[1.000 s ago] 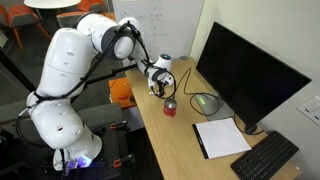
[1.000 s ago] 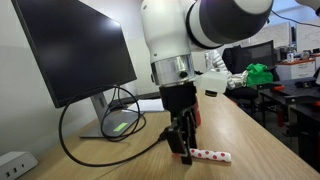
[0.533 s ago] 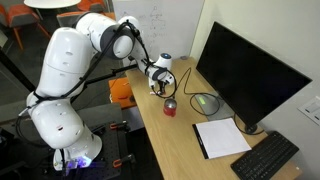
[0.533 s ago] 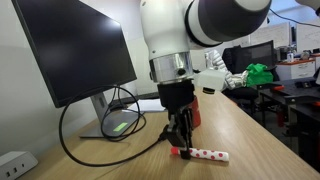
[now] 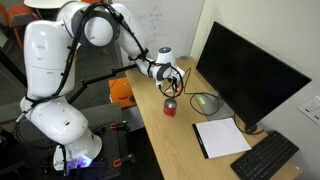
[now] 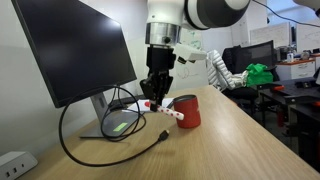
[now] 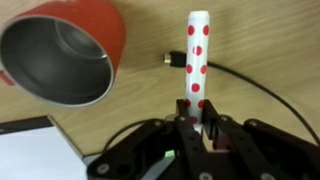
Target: Put the marker into the cup.
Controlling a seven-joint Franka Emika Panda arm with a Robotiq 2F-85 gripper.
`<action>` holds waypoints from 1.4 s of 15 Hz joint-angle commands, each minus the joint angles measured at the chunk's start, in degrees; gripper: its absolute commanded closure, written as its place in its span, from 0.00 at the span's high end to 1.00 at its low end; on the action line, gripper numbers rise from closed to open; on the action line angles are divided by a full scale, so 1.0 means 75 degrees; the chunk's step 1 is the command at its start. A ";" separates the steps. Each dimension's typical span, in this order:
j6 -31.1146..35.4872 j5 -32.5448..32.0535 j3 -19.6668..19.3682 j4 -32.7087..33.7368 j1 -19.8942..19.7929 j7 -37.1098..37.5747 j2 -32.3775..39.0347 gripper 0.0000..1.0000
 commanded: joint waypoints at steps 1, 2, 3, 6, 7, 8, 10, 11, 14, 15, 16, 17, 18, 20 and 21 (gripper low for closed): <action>0.0443 -0.1478 -0.1830 -0.0399 0.1641 0.1672 -0.0288 0.05; 0.0536 -0.1942 -0.2562 -0.0412 0.2318 0.2239 -0.0233 0.05; 0.0542 -0.2376 -0.3107 -0.0407 0.2826 0.2710 -0.0174 0.05; 0.0413 -0.3564 -0.4763 -0.0493 0.4461 0.4168 0.0152 0.05; 0.0358 -0.3844 -0.5227 -0.0571 0.4953 0.4602 0.0274 0.05; 0.0337 -0.4065 -0.5652 -0.0662 0.5418 0.5024 0.0419 0.05; 0.0386 -0.3784 -0.6582 -0.0909 0.6490 0.5432 0.0951 0.05; 0.0337 -0.3552 -0.6909 -0.1041 0.6909 0.5483 0.1208 0.05; 0.0069 -0.2508 -0.7512 -0.1429 0.7863 0.5341 0.2011 0.05; -0.0064 -0.2051 -0.7582 -0.1533 0.8056 0.5235 0.2237 0.05; -0.0389 -0.1588 -0.7614 -0.1562 0.8232 0.5165 0.2480 0.05; -0.0650 -0.1191 -0.7594 -0.1543 0.8300 0.5114 0.2729 0.05; -0.0970 -0.0866 -0.7571 -0.1487 0.8370 0.5073 0.2949 0.05; -0.1528 -0.0431 -0.7582 -0.1340 0.8503 0.5086 0.3416 0.05; -0.1779 -0.0292 -0.7586 -0.1246 0.8537 0.5079 0.3609 0.05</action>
